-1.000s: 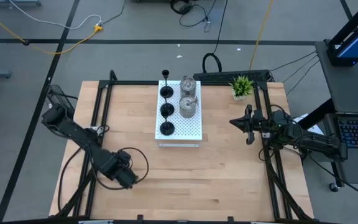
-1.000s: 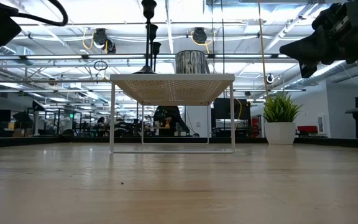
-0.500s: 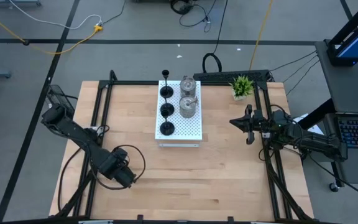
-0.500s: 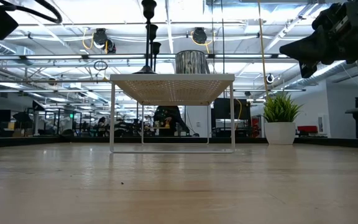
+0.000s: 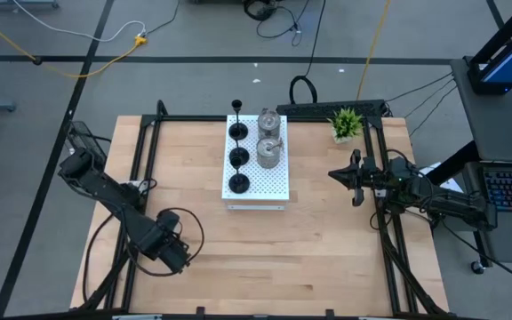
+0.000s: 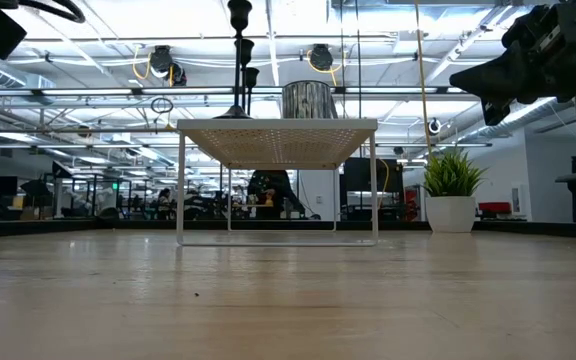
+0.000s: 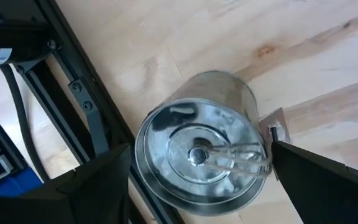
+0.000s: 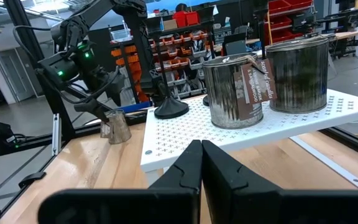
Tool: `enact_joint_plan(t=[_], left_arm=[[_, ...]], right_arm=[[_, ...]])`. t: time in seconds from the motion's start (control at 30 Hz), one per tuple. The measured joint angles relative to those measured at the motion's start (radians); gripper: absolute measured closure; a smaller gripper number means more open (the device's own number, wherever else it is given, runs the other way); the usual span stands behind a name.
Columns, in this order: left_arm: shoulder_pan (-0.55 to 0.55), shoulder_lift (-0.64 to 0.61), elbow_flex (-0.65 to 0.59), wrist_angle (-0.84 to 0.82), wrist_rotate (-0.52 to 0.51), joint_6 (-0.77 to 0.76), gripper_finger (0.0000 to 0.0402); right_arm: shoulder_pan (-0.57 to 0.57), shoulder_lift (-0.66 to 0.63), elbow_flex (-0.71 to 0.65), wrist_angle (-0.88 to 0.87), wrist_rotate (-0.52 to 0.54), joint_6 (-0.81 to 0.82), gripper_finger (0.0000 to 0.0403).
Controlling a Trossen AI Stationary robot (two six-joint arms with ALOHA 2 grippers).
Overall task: Pick & Place candle stick holders
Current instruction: Put the silver scented candles on the shelf aligned with the other silver scented candles
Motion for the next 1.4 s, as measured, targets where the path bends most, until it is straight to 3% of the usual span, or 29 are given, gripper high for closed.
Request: enact_joint_plan(t=[0.4, 0.73, 1.4], left_arm=[[-0.024, 0.0, -0.062, -0.003, 0.032, -0.055, 0.0011], [-0.02, 0.0, -0.062, -0.088, 0.046, -0.05, 0.0011], [-0.043, 0.0, -0.117, -0.077, 0.09, -0.091, 0.0011]], right_arm=[[0.0, 0.0, 0.0, 0.0, -0.053, 0.03, 0.0403], [0.0, 0.0, 0.0, 0.0, -0.052, 0.029, 0.0403], [0.0, 0.0, 0.0, 0.0, -0.054, 0.037, 0.0403]])
